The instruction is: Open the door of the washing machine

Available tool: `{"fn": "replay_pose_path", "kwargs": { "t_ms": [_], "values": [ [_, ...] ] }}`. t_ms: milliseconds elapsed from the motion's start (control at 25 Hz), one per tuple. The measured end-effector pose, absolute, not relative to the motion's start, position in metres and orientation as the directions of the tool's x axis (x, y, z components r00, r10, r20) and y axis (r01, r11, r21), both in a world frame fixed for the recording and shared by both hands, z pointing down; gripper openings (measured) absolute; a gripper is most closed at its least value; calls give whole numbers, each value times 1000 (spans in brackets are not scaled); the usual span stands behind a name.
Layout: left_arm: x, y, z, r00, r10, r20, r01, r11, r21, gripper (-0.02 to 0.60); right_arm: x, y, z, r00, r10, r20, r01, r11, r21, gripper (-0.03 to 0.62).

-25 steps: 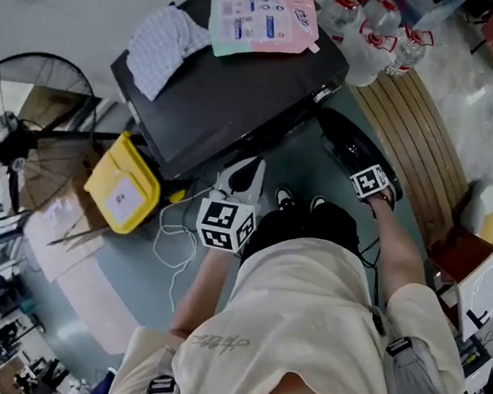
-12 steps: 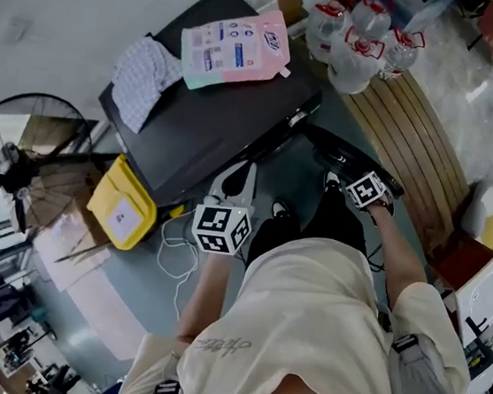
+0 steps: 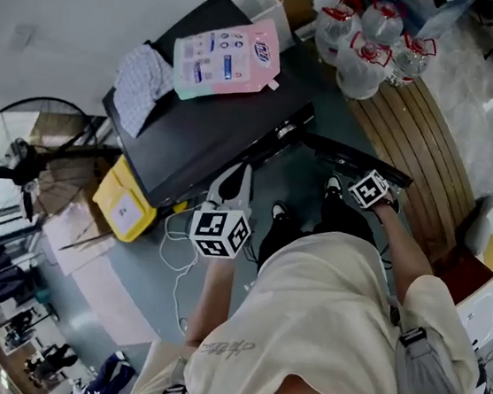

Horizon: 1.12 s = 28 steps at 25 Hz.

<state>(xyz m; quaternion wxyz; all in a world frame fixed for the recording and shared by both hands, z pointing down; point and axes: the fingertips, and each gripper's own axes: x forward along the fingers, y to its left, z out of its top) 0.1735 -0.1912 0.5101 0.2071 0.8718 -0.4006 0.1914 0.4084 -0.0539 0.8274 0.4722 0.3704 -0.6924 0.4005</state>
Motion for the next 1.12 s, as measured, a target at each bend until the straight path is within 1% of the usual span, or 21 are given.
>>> {"fn": "replay_pose_path", "kwargs": {
  "t_ms": [160,320,480,760,840,920,960,1040,1120],
  "values": [
    [185,-193,507,579,-653,488,-803,-559,205,18,426,-70,826,-279,-133,951,-879,435,-197,179],
    [190,-191,504,555,-678,482,-824,-528,206,18,442,-86,824,-276,-143,950,-883,428,-193,179],
    [186,-187,503,524,-697,490,-845,-498,195,17,456,-106,821,-271,-159,949,-897,400,-189,181],
    [177,-182,506,480,-712,513,-872,-454,185,17,475,-137,816,-241,-174,955,-896,419,-150,183],
    [178,-181,506,474,-715,514,-875,-447,185,18,475,-146,813,-261,-178,949,-891,422,-166,184],
    [179,-180,506,470,-716,515,-877,-443,185,18,465,-150,812,-336,-171,926,-874,424,-239,184],
    [180,-180,505,469,-717,515,-878,-442,185,18,466,-150,812,-338,-164,927,-872,424,-243,184],
    [182,-179,503,467,-720,514,-880,-438,185,18,484,-148,812,-267,-149,952,-884,431,-180,184],
    [183,-177,502,462,-724,513,-882,-433,183,18,489,-143,813,-244,-135,960,-881,444,-162,184]
  ]
}}
